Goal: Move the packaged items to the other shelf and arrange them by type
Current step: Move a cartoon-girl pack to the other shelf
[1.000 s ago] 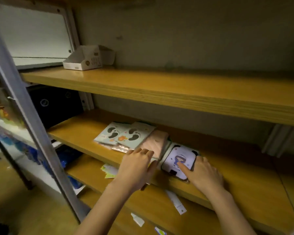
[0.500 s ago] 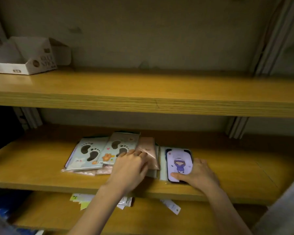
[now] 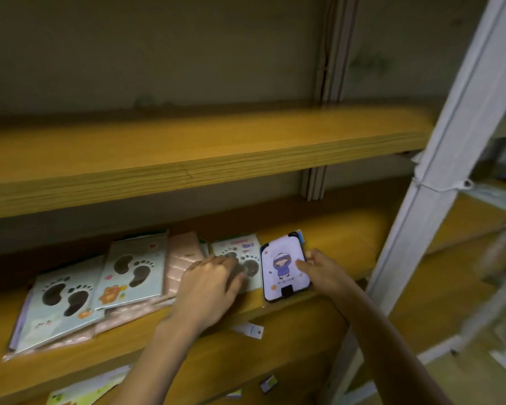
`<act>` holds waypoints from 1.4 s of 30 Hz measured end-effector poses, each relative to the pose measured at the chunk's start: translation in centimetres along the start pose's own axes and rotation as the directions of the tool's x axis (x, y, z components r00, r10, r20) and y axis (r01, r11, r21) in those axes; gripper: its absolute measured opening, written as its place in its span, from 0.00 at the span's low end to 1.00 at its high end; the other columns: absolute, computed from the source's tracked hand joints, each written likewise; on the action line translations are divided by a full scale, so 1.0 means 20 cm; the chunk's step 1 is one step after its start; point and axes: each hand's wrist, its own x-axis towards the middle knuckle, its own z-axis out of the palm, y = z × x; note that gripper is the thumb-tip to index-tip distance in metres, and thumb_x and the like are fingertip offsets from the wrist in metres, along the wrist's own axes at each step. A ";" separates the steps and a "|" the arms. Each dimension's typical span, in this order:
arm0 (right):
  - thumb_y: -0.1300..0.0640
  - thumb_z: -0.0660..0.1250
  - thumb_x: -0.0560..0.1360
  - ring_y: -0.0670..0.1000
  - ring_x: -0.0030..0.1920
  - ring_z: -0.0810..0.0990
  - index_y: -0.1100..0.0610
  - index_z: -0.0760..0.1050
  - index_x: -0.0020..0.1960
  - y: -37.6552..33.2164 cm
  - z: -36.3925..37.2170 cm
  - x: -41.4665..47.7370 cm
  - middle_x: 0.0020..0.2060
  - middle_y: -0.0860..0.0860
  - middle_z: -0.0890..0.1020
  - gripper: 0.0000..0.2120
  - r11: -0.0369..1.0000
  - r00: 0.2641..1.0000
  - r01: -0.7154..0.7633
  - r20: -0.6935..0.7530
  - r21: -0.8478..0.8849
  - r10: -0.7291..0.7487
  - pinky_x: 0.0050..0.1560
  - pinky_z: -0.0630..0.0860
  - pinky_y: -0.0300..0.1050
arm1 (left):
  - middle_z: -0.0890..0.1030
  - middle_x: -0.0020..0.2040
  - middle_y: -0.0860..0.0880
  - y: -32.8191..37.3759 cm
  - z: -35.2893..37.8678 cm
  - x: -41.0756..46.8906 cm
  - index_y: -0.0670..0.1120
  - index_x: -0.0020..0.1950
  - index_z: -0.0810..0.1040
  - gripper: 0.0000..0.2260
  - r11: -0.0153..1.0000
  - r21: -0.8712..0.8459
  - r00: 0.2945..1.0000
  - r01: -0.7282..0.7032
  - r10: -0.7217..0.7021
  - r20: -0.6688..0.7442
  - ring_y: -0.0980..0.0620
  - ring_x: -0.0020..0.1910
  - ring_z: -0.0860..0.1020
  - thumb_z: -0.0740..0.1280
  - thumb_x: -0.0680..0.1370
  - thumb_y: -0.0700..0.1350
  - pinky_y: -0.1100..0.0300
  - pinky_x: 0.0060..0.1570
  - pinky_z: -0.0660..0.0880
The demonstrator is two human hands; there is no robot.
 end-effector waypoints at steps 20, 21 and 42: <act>0.58 0.59 0.79 0.51 0.50 0.80 0.51 0.69 0.46 0.71 -1.05 -0.44 0.44 0.48 0.79 0.04 0.967 0.974 0.219 0.027 0.131 -0.225 0.40 0.76 0.37 | 0.80 0.58 0.50 1.14 0.22 0.14 0.49 0.62 0.75 0.15 0.993 -0.037 0.986 -0.115 0.110 -0.121 0.50 0.58 0.77 0.60 0.78 0.53 0.56 0.52 0.73; 0.59 0.59 0.79 0.50 0.49 0.80 0.52 0.69 0.46 0.76 -1.10 -0.47 0.44 0.47 0.78 0.04 0.966 0.975 0.217 0.020 0.141 -0.222 0.38 0.75 0.35 | 0.81 0.56 0.49 1.21 0.24 0.14 0.48 0.60 0.77 0.14 0.991 -0.039 0.984 -0.125 0.119 -0.130 0.49 0.55 0.78 0.62 0.78 0.52 0.56 0.49 0.74; 0.57 0.59 0.79 0.47 0.42 0.82 0.55 0.72 0.52 1.45 -2.15 -0.56 0.45 0.51 0.81 0.04 0.893 0.934 0.135 -0.356 0.430 0.030 0.38 0.79 0.37 | 0.71 0.68 0.53 2.49 0.55 0.74 0.52 0.69 0.66 0.20 0.918 -0.060 0.918 -0.392 0.394 0.041 0.55 0.66 0.68 0.53 0.80 0.56 0.57 0.63 0.66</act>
